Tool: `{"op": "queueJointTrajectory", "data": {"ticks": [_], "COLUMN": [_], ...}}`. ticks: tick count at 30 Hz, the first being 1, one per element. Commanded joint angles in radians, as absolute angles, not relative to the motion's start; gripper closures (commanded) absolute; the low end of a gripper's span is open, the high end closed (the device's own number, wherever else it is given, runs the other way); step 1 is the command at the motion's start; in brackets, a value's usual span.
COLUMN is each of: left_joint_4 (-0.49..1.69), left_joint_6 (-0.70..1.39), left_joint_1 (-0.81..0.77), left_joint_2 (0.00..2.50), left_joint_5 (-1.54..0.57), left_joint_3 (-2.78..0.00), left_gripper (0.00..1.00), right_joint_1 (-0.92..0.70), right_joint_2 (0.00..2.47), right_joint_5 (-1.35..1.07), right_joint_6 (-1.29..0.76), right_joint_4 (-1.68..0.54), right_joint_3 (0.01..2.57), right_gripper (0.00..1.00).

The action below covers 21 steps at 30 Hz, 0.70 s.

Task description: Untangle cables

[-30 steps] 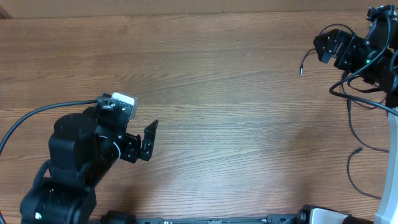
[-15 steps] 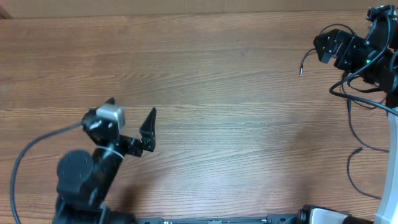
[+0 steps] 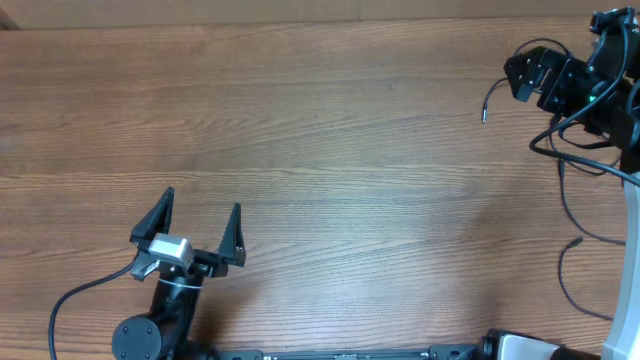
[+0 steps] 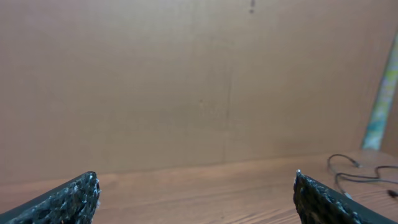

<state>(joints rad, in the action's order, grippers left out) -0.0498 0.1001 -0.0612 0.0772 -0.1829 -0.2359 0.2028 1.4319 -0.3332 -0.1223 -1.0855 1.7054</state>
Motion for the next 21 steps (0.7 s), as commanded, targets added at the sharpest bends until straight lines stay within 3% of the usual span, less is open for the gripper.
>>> {"op": "queueJointTrajectory", "data": {"ticks": [1,12,21], "left_joint_4": [-0.058,-0.14,0.026], "left_joint_6": [0.072,0.152,0.192], "left_joint_1": [-0.024,0.014,0.049], "left_joint_2": [0.022,0.003,0.003], "left_joint_5": [-0.186,-0.074,-0.023], "left_joint_3": [-0.181,-0.007,-0.005], "left_gripper": [0.01,0.01,0.0], "right_joint_1": [0.202,0.202,0.202], "right_joint_2": [1.427,1.427,1.427], "right_joint_5": [-0.331,-0.331,-0.331], "right_joint_6": [-0.114,-0.114,-0.114], "right_joint_4": [-1.081,-1.081,-1.081], "right_joint_3": [1.71,1.71,1.71], "right_gripper": [0.0,0.0,0.0]}}
